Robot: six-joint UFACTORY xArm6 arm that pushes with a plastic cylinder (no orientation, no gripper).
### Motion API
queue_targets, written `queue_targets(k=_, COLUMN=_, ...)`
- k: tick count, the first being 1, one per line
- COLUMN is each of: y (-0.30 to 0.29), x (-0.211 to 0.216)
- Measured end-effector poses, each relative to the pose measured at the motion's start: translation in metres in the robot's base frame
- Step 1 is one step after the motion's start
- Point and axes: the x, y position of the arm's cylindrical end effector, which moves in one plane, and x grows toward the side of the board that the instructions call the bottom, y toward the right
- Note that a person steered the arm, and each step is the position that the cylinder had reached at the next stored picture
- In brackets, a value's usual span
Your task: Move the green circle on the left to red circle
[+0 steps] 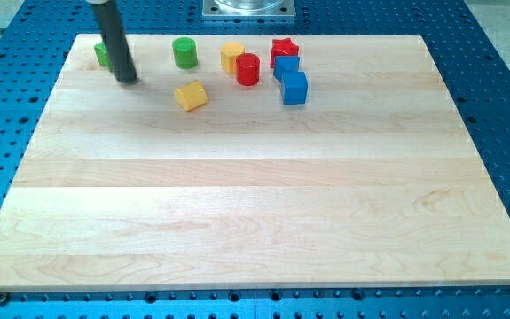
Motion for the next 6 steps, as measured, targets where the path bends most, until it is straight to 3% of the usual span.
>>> queue_targets(k=3, y=-0.031, x=-0.018)
queue_targets(k=5, y=0.043, x=-0.019)
queue_targets(k=6, y=0.044, x=-0.019)
